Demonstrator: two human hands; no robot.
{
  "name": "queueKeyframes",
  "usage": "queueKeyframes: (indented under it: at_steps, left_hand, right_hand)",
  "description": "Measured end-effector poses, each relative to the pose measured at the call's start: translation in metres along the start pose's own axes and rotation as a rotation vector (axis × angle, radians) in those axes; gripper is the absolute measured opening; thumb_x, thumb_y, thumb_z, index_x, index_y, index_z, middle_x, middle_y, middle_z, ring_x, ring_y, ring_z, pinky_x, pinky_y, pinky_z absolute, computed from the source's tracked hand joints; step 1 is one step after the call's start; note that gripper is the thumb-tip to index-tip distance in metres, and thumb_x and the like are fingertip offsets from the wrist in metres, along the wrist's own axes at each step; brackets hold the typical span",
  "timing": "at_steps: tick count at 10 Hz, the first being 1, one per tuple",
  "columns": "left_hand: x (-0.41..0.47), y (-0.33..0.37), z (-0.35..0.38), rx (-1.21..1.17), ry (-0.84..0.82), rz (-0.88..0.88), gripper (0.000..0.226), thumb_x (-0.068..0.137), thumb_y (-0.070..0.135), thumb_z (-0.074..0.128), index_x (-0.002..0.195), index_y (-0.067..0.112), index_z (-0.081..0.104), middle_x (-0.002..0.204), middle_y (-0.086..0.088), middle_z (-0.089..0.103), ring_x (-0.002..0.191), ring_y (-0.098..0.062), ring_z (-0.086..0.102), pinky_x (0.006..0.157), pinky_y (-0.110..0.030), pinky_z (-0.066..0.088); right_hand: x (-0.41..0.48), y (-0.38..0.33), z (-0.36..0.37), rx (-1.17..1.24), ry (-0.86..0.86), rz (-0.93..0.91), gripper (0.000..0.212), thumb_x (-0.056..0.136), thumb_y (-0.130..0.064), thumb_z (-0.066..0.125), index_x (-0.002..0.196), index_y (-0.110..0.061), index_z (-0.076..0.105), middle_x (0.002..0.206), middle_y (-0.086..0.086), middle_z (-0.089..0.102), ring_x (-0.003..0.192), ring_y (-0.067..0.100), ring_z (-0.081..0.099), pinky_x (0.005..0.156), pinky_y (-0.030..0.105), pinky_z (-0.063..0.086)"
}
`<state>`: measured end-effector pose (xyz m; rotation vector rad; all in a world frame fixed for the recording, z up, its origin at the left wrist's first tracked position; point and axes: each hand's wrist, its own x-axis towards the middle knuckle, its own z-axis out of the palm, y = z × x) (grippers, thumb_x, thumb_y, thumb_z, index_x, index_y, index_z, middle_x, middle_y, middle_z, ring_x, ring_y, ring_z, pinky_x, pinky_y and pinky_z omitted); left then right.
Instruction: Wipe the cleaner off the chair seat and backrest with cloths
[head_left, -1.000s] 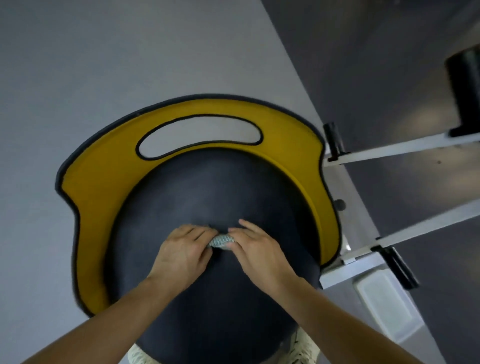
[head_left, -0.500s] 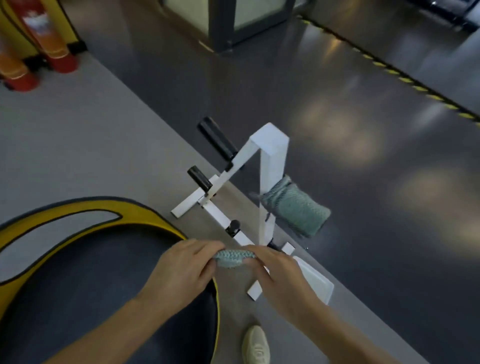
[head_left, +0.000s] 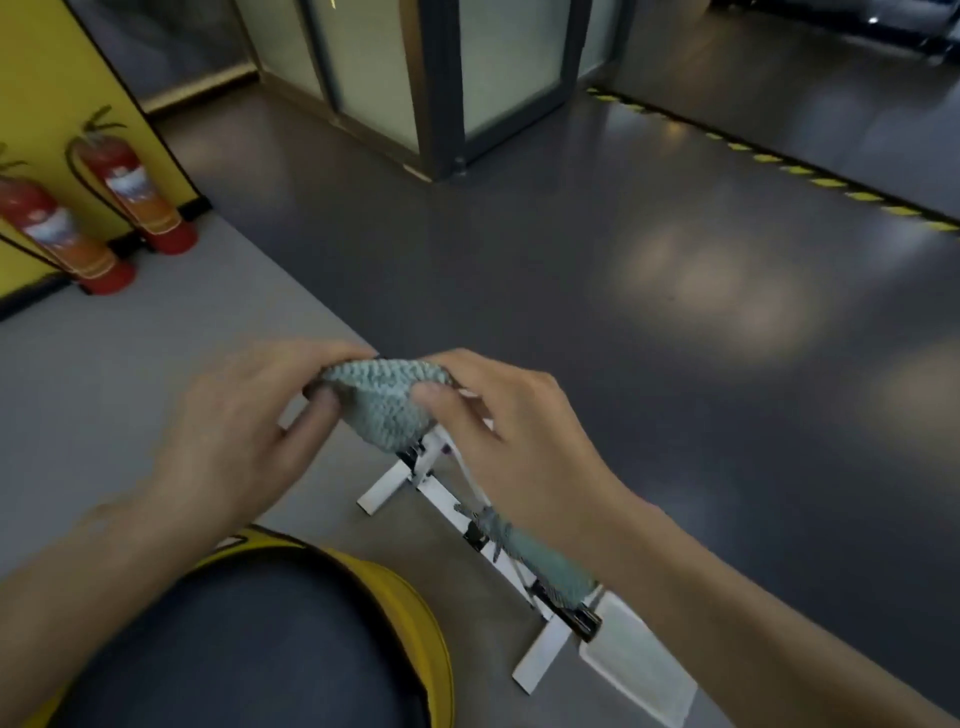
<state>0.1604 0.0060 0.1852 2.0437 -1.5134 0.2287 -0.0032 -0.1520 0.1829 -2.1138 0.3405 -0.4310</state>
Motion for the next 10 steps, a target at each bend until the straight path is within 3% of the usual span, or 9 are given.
queueKeyframes:
  at_steps: [1, 2, 3, 4, 5, 6, 8, 9, 10]
  left_hand:
    - [0.036, -0.024, -0.007, 0.084, 0.056, -0.084, 0.03, 0.096, 0.023, 0.046, 0.122, 0.022, 0.06, 0.102, -0.001, 0.068, 0.089, -0.015, 0.056, 0.068, -0.04, 0.052]
    - [0.051, -0.05, 0.008, 0.171, 0.129, -0.152, 0.028, 0.097, 0.016, 0.051, 0.122, 0.019, 0.064, 0.105, -0.004, 0.07, 0.091, -0.025, 0.062, 0.068, -0.043, 0.052]
    - [0.039, -0.072, 0.05, 0.24, 0.191, -0.169, 0.03, 0.096, 0.007, 0.056, 0.122, 0.011, 0.068, 0.114, -0.008, 0.072, 0.094, -0.029, 0.065, 0.075, -0.04, 0.051]
    - [-0.003, -0.082, 0.114, 0.314, 0.102, -0.164, 0.041, 0.086, -0.001, 0.068, 0.126, 0.009, 0.068, 0.127, -0.008, 0.069, 0.109, -0.03, 0.068, 0.086, -0.043, 0.057]
    - [-0.057, -0.077, 0.165, 0.343, -0.115, -0.209, 0.06, 0.077, 0.001, 0.08, 0.133, 0.014, 0.064, 0.14, -0.006, 0.061, 0.123, -0.03, 0.062, 0.095, -0.043, 0.054]
    - [-0.08, -0.071, 0.176, 0.25, -0.159, -0.25, 0.041, 0.101, 0.025, 0.057, 0.14, 0.016, 0.058, 0.15, -0.007, 0.052, 0.126, -0.031, 0.059, 0.098, -0.044, 0.051]
    - [-0.062, -0.061, 0.17, 0.213, -0.173, -0.323, 0.05, 0.107, 0.042, 0.035, 0.151, 0.022, 0.045, 0.161, -0.003, 0.035, 0.128, -0.026, 0.051, 0.093, -0.043, 0.054]
    - [-0.051, -0.06, 0.17, 0.178, -0.298, -0.356, 0.053, 0.108, 0.044, 0.024, 0.156, 0.025, 0.035, 0.167, -0.001, 0.017, 0.14, -0.028, 0.039, 0.102, -0.045, 0.051]
    - [-0.057, -0.055, 0.157, 0.132, -0.366, -0.346, 0.053, 0.107, 0.043, 0.025, 0.158, 0.031, 0.025, 0.169, 0.002, 0.0, 0.142, -0.026, 0.034, 0.107, -0.044, 0.047]
  right_hand:
    - [0.072, 0.002, -0.012, -0.005, -0.012, -0.058, 0.021, 0.104, -0.032, 0.05, 0.1, -0.018, 0.066, 0.069, -0.001, 0.059, 0.056, 0.011, 0.047, 0.052, 0.027, 0.037]
    - [0.133, 0.023, -0.008, -0.064, -0.048, -0.136, 0.021, 0.104, -0.027, 0.053, 0.115, -0.022, 0.071, 0.089, -0.013, 0.069, 0.075, -0.001, 0.059, 0.068, 0.02, 0.045]
    - [0.167, 0.064, 0.007, -0.211, -0.099, -0.245, 0.03, 0.102, -0.026, 0.057, 0.129, -0.027, 0.067, 0.128, -0.015, 0.067, 0.119, -0.003, 0.058, 0.102, 0.029, 0.048]
    - [0.161, 0.128, 0.03, -0.477, -0.245, -0.356, 0.036, 0.101, -0.026, 0.058, 0.136, -0.03, 0.063, 0.146, -0.008, 0.056, 0.138, 0.017, 0.048, 0.107, 0.046, 0.048]
    - [0.125, 0.191, 0.05, -0.701, -0.367, -0.435, 0.056, 0.095, -0.023, 0.069, 0.143, -0.043, 0.049, 0.15, -0.013, 0.049, 0.142, 0.021, 0.044, 0.08, 0.049, 0.062]
    - [0.104, 0.215, 0.054, -0.559, -0.372, -0.387, 0.073, 0.097, -0.024, 0.067, 0.151, -0.053, 0.027, 0.153, -0.022, 0.037, 0.146, 0.017, 0.036, 0.084, 0.049, 0.06]
    - [0.104, 0.21, 0.049, -0.523, -0.39, -0.298, 0.059, 0.098, -0.024, 0.065, 0.147, -0.045, 0.04, 0.152, -0.008, 0.048, 0.144, 0.021, 0.039, 0.096, 0.052, 0.055]
    - [0.103, 0.201, 0.046, -0.495, -0.445, -0.164, 0.053, 0.103, -0.024, 0.057, 0.146, -0.045, 0.035, 0.155, -0.007, 0.043, 0.148, 0.02, 0.033, 0.11, 0.05, 0.044]
    - [0.1, 0.188, 0.041, -0.459, -0.505, -0.061, 0.059, 0.099, -0.019, 0.061, 0.147, -0.044, 0.038, 0.157, -0.008, 0.039, 0.14, 0.013, 0.042, 0.115, 0.04, 0.037]
